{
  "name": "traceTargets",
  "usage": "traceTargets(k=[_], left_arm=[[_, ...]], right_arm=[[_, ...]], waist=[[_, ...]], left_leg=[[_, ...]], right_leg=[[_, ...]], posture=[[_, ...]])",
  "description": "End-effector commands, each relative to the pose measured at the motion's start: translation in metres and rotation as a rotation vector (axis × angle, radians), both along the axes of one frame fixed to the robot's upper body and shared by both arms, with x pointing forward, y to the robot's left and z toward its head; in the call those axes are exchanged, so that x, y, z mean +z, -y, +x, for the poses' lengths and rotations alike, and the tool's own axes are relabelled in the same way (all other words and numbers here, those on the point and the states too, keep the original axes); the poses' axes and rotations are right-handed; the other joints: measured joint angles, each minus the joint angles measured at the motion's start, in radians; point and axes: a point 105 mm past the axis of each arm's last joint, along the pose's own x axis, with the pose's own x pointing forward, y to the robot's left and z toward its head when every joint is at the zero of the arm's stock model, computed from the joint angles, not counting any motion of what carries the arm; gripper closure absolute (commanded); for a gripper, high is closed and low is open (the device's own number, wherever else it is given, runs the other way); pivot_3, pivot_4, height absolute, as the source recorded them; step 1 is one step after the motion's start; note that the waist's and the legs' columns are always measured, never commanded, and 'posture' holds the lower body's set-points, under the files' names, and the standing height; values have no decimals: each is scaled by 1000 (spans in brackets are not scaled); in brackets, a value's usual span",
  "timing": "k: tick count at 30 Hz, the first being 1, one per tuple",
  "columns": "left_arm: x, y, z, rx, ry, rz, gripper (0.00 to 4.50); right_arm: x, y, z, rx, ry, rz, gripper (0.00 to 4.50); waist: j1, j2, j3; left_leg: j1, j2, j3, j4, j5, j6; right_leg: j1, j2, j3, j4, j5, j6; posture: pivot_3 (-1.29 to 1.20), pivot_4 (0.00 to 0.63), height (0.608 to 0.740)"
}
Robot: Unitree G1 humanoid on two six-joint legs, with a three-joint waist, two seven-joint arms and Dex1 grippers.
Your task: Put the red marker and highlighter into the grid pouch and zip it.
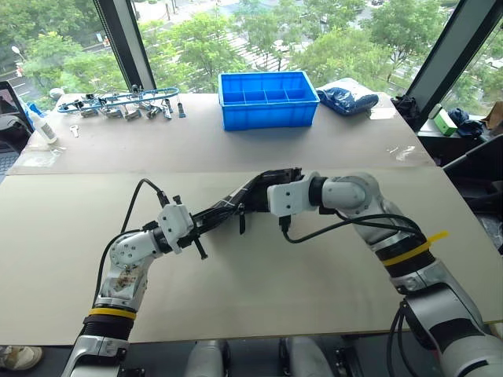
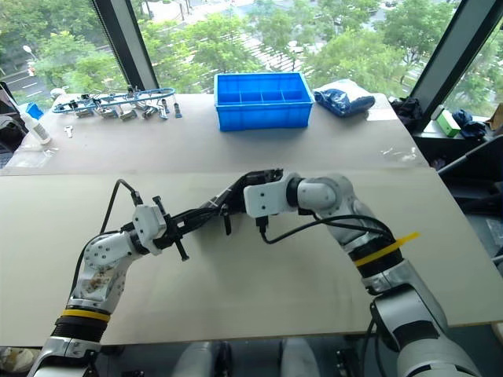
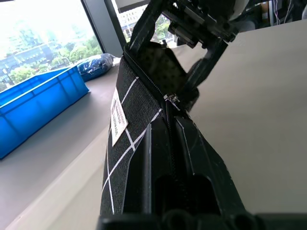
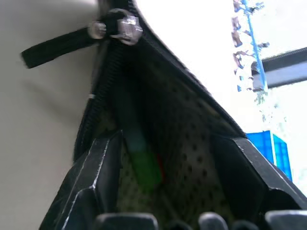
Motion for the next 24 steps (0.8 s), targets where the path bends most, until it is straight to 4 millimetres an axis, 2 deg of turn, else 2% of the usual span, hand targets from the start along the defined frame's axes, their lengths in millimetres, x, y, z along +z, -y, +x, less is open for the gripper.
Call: traceTargets(k=[1,4,6,9,11,14,17,19,24], left_arm=[[10,1,-2,-4,37,-16,4500],[10,1,-2,-3,36,-16,4500],[10,1,-1,-4,36,-15,4500],[10,1,-1,-5,37,-16,4500],[10,1,-1,-4,37,-17,4500],[10,1,-1,-6,35,-18,4500],[10,2,-1,-10,35,-17,4500],[11,3,0,-13,35,-17,4500],[12,4,1,-20,39,-16,4500]], right_arm=[[46,30,-4,-41,-149,284,1401],[43,50,-17,-46,-461,460,1401],[30,68,-22,-97,-659,545,1401],[14,83,-32,-147,-801,567,1401],[-7,91,-46,-171,-906,544,1401],[-52,80,-62,-238,-1041,514,1401],[-81,52,-64,-276,-1058,479,1401],[-87,35,-62,-278,-1058,481,1401],[-81,3,-35,-307,-1011,545,1401]], waist=[[3,0,0],[6,0,0],[10,0,0],[12,0,0],[13,0,0],[14,0,0],[3,0,0],[-3,0,0],[-2,0,0]], left_leg=[[0,0,0,0,0,0],[0,0,-1,0,-1,1],[0,0,-1,0,-1,2],[1,0,-2,0,-2,3],[1,0,-2,0,-2,3],[1,0,-2,-1,-2,4],[2,0,-2,-1,-2,3],[3,0,-2,-1,-2,3],[2,0,-2,0,-2,3]], right_leg=[[0,0,0,0,0,0],[1,0,0,0,0,0],[1,0,0,0,0,0],[1,-1,0,0,0,0],[1,-1,0,0,0,0],[1,-1,0,-1,0,0],[1,0,1,0,0,0],[1,0,2,2,0,-1],[1,0,2,2,1,0]], posture=[[0,150,740],[0,150,740],[0,150,740],[0,150,740],[0,150,740],[0,150,740],[0,150,740],[0,150,740],[0,150,740]])
